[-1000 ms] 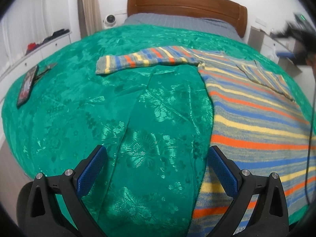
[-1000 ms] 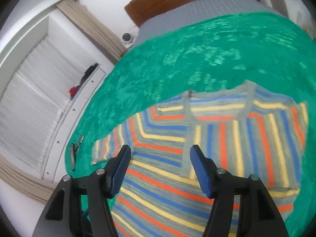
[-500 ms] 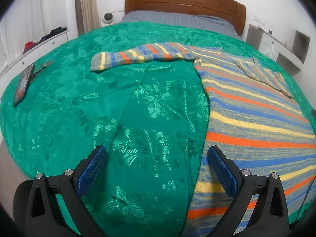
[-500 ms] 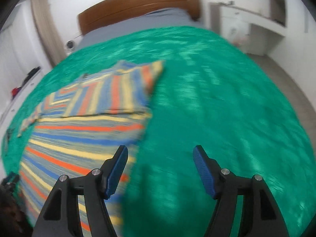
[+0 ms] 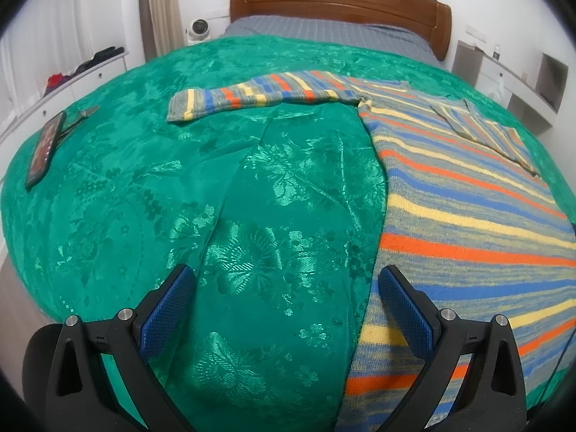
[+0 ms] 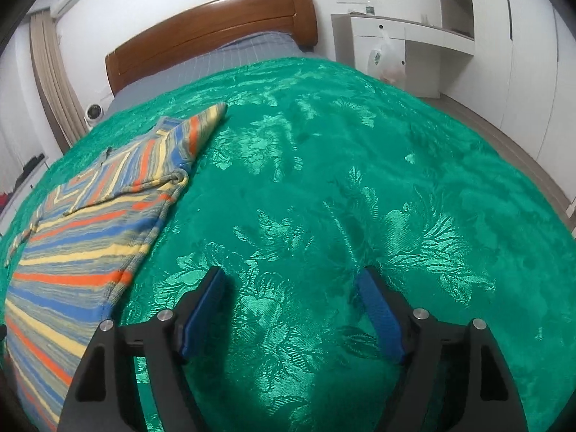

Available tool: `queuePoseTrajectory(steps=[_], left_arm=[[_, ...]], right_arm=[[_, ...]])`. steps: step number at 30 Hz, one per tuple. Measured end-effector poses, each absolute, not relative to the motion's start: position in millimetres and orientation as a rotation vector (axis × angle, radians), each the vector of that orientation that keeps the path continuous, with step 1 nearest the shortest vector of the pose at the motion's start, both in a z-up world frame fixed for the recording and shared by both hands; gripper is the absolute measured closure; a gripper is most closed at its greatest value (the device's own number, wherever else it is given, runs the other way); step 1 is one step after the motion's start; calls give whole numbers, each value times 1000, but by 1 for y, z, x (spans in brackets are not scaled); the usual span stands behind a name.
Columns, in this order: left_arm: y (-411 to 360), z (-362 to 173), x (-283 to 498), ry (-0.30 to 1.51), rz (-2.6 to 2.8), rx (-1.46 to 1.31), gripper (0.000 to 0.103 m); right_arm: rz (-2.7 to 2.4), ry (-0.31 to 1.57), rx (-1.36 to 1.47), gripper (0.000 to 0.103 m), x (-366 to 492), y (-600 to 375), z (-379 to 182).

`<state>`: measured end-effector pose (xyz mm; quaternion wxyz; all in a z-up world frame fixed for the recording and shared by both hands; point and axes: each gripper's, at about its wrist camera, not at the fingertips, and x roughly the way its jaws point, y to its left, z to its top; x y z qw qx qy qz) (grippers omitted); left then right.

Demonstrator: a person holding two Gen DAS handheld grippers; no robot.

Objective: Fold small clothes

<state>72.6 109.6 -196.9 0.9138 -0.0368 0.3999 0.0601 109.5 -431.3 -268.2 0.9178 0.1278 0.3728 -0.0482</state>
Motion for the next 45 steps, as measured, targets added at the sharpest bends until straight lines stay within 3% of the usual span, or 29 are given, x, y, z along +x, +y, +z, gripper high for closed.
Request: queuePoseTrajectory(steps=[13,45], left_arm=[[112,-199,72,833,119,-101,0],[113,-199,74,836,112,-116,0]], right_arm=[[-85,748,253,17,108,-429,-276],[-97,758,236,15,113,-423,-277]])
